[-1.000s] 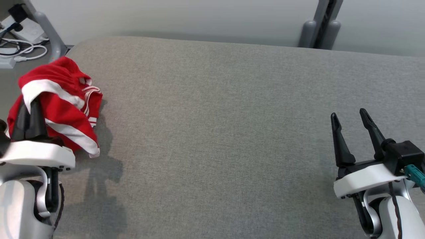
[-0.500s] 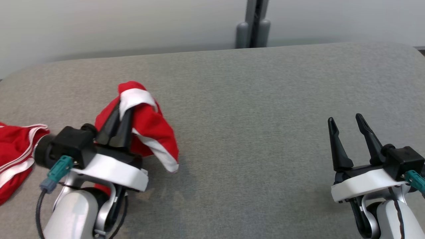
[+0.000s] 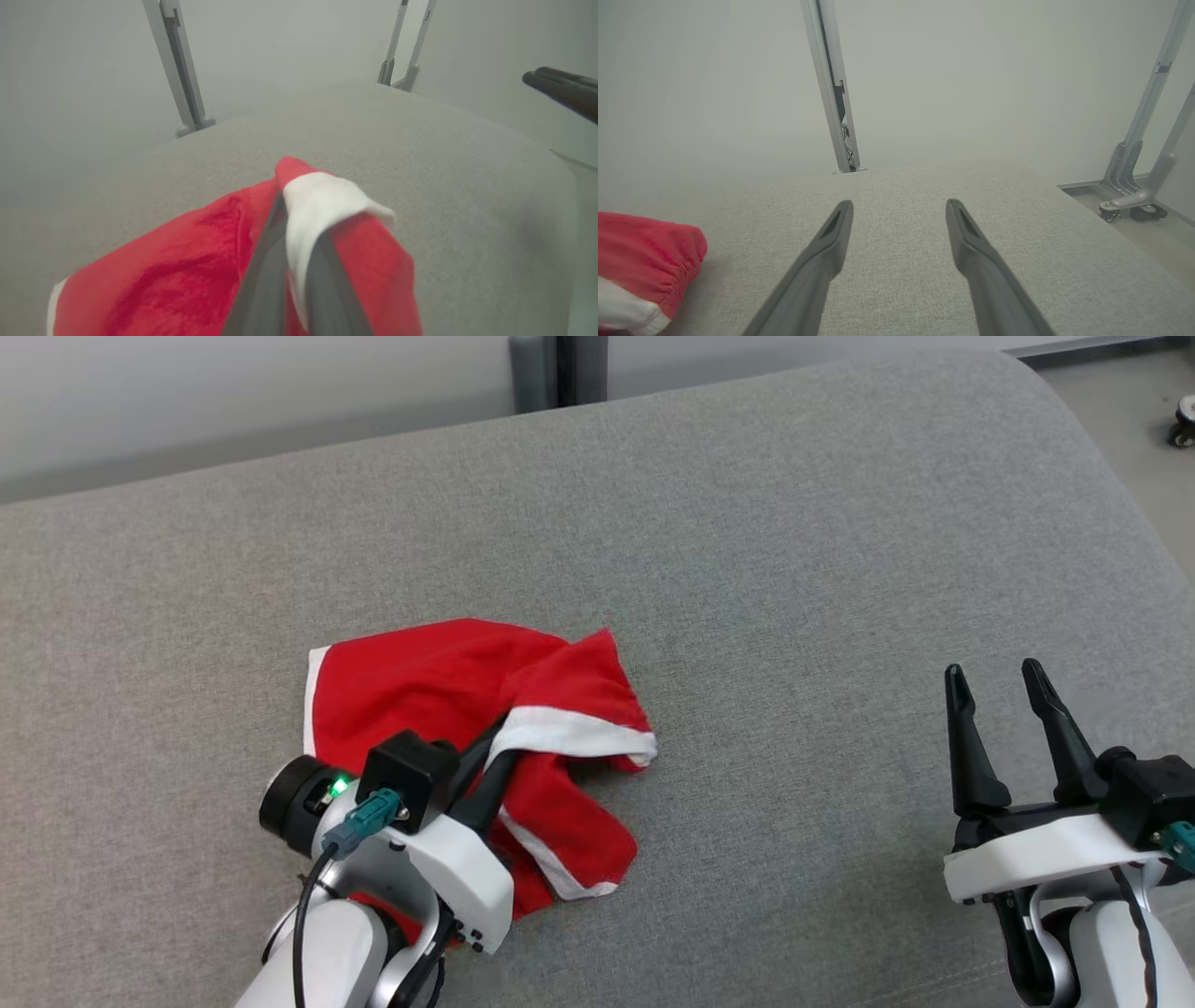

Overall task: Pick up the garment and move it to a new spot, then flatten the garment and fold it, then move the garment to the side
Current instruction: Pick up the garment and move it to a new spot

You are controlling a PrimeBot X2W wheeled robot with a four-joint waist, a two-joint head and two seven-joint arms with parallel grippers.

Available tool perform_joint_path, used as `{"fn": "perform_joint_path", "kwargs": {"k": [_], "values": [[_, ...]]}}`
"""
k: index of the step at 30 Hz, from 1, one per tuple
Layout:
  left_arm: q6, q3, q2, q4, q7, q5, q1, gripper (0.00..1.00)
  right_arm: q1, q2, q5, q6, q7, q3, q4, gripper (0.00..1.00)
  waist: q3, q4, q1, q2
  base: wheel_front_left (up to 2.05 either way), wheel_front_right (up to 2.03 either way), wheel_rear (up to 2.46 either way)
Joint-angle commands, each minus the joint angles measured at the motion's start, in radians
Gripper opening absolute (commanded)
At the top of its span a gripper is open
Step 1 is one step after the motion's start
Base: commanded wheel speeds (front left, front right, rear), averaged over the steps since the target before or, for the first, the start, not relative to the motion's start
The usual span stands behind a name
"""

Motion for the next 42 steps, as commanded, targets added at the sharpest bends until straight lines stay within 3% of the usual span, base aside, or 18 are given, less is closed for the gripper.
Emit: {"fn": "perform_joint_path", "kwargs": {"k": [1,5,6,7,8,13,18,26,34,42], "values": [[-0.002,0.003,0.009,0.022,0.002,-0.004,0.01,0.0,-0.007,-0.004,0.007,0.0,-0.01,0.0,0.005,1.0,0.022,-0.002,0.0,-0.0001,0.0,0.0,0.0],[-0.006,0.014,0.016,0.104,-0.01,-0.022,0.025,0.0,-0.022,-0.004,0.014,0.0,-0.018,0.01,0.018,1.0,0.043,0.021,0.0,-0.0001,0.0,0.0,0.0],[-0.006,0.013,0.017,0.12,-0.014,-0.023,0.025,0.1,-0.024,-0.004,0.015,0.0,-0.019,0.011,0.02,1.0,0.047,0.029,0.0,-0.0001,0.0,0.0,0.0],[-0.008,0.012,0.013,0.132,-0.019,-0.028,0.021,0.45,-0.026,-0.005,0.016,0.0,-0.022,0.01,0.023,1.0,0.05,0.037,0.0,-0.0001,0.0,0.0,0.0],[-0.011,0.011,0.009,0.14,-0.026,-0.03,0.017,1.0,-0.03,-0.004,0.016,0.0,-0.023,0.011,0.027,1.0,0.05,0.046,0.0,-0.0001,0.0,0.0,0.0],[-0.02,0.004,-0.025,0.147,-0.078,-0.057,0.026,1.0,-0.037,-0.005,-0.001,0.0,-0.025,0.008,0.048,1.0,0.031,0.096,0.0,-0.0001,0.0,0.0,0.0],[-0.001,0.023,-0.042,0.123,-0.124,-0.085,0.071,1.0,-0.026,-0.004,-0.018,0.0,-0.017,0.001,0.056,1.0,-0.009,0.134,0.0,-0.0001,0.0,0.0,0.0],[0.07,0.107,-0.043,0.068,-0.2,-0.137,0.16,1.0,0.009,-0.005,-0.038,0.0,0.007,-0.012,0.046,1.0,-0.075,0.193,0.0,-0.0001,0.0,0.0,0.0],[0.139,0.229,-0.016,0.052,-0.27,-0.174,0.198,1.0,0.039,-0.004,-0.056,0.0,0.035,-0.022,0.016,1.0,-0.122,0.227,0.0,-0.0001,0.0,0.0,0.0],[0.135,0.298,0.044,0.041,-0.299,-0.191,0.22,1.0,0.066,-0.004,-0.068,0.0,0.055,-0.027,-0.003,1.0,-0.157,0.24,0.0,-0.0001,0.0,0.0,0.0]]}}
